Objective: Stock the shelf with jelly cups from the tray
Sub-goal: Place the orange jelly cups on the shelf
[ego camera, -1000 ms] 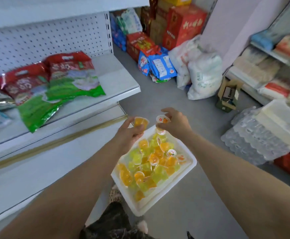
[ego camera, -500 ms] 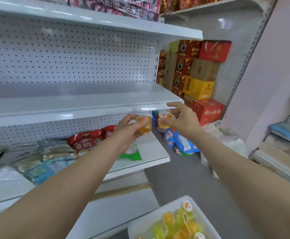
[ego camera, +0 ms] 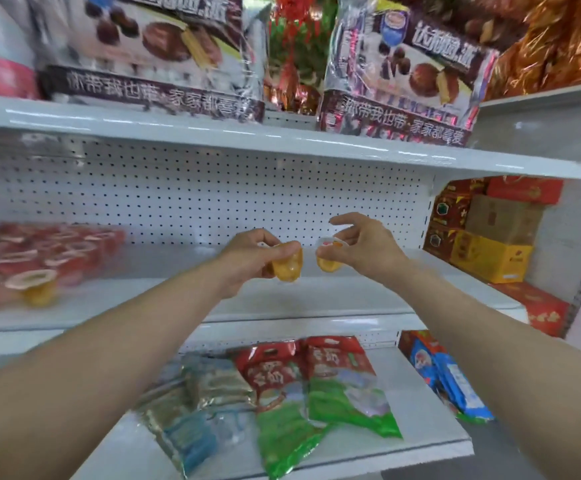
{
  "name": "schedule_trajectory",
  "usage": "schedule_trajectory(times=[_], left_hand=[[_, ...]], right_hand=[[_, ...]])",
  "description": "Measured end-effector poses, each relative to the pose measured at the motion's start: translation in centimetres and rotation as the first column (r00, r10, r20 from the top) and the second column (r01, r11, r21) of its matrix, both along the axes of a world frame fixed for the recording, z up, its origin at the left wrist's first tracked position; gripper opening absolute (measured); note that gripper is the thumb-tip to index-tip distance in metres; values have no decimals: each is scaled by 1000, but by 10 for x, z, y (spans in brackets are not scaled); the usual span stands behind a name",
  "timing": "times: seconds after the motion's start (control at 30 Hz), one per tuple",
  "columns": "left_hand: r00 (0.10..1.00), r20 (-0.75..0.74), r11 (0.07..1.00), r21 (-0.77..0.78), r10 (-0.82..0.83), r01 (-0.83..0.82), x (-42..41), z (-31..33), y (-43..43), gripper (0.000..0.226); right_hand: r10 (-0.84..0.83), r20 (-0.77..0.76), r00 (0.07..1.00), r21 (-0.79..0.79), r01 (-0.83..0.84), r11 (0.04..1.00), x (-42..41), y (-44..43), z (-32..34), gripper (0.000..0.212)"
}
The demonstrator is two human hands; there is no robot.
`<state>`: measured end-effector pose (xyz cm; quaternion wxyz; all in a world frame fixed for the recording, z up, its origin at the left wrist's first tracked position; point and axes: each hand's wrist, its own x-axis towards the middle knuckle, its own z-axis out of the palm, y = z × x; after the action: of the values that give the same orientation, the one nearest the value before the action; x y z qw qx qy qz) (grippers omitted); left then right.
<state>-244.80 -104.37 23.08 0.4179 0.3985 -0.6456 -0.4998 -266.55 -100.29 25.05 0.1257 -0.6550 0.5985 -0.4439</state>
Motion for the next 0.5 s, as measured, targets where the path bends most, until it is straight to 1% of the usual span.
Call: schedule_trajectory(times=[0.07, 0.13, 0.27, 0.33, 0.43, 0.5], left_hand=[[997, 63, 999, -19, 32, -31, 34, 7, -27, 32], [989, 137, 998, -28, 53, -50, 67, 16, -51, 36], [923, 382, 999, -7, 46, -47, 121, 37, -91, 38], [865, 501, 999, 2, 37, -43, 142, 45, -111, 40], [725, 686, 998, -33, 64, -58, 168, 54, -138, 58], [650, 757, 997, -58, 71, -41, 182, 58, -156, 61]], right_hand=[[34, -14, 999, 16, -34, 999, 32, -31, 2, 63], [65, -29, 997, 35, -64, 997, 61, -58, 3, 64], [121, -28, 992, 88, -118, 989, 113, -107, 6, 63], [135, -31, 990, 114, -131, 985, 135, -127, 5, 64], [172, -5, 985, 146, -169, 975, 164, -155, 1, 64], [183, -54, 982, 182, -171, 968, 182, -168, -2, 63]])
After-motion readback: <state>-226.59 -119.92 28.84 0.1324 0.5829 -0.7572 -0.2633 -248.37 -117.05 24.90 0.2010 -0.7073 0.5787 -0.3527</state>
